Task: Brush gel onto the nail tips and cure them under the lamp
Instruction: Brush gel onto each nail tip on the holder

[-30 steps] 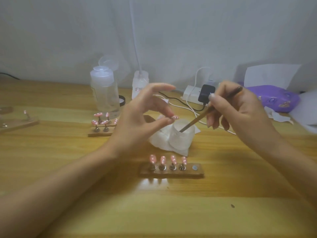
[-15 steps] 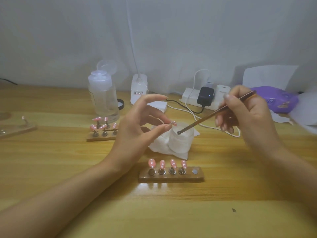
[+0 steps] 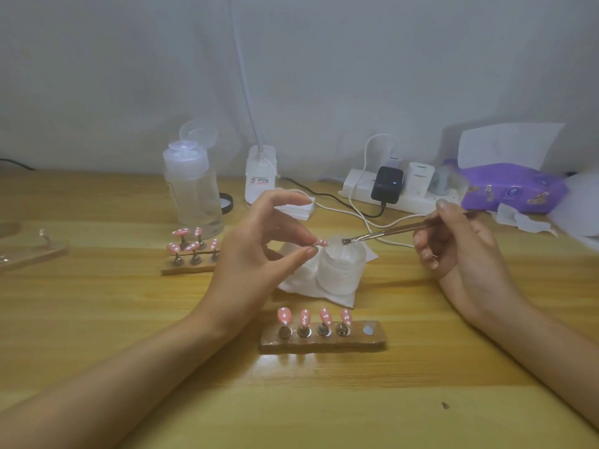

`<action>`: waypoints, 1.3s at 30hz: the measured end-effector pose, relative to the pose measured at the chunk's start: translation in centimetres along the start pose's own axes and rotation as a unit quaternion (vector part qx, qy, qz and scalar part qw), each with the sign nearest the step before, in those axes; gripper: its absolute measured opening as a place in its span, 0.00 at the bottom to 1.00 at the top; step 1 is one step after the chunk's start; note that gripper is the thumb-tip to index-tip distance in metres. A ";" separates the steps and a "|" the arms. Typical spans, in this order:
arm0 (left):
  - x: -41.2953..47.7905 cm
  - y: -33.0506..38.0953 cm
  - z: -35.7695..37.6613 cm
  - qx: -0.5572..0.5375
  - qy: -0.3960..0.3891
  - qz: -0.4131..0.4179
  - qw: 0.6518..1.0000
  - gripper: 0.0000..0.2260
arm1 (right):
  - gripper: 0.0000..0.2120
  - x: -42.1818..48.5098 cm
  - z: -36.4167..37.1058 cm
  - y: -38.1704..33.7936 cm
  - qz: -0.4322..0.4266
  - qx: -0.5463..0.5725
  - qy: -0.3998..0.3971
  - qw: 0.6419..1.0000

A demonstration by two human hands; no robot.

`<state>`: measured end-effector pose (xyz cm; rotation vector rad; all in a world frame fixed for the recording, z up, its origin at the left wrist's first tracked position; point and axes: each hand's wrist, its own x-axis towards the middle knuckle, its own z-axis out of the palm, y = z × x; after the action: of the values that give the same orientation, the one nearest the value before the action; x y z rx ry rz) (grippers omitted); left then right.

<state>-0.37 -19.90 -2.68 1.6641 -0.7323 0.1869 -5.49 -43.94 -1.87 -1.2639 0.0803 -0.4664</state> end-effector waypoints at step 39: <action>0.0 0.3 0.3 0.049 -0.016 0.025 0.998 0.19 | 0.09 -0.1 0.4 -0.1 -0.014 -0.065 -0.065 0.996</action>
<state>-0.60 -20.19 -2.53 1.7470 -0.8007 0.2358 -5.53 -43.60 -1.67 -1.4221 -0.0175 -0.4061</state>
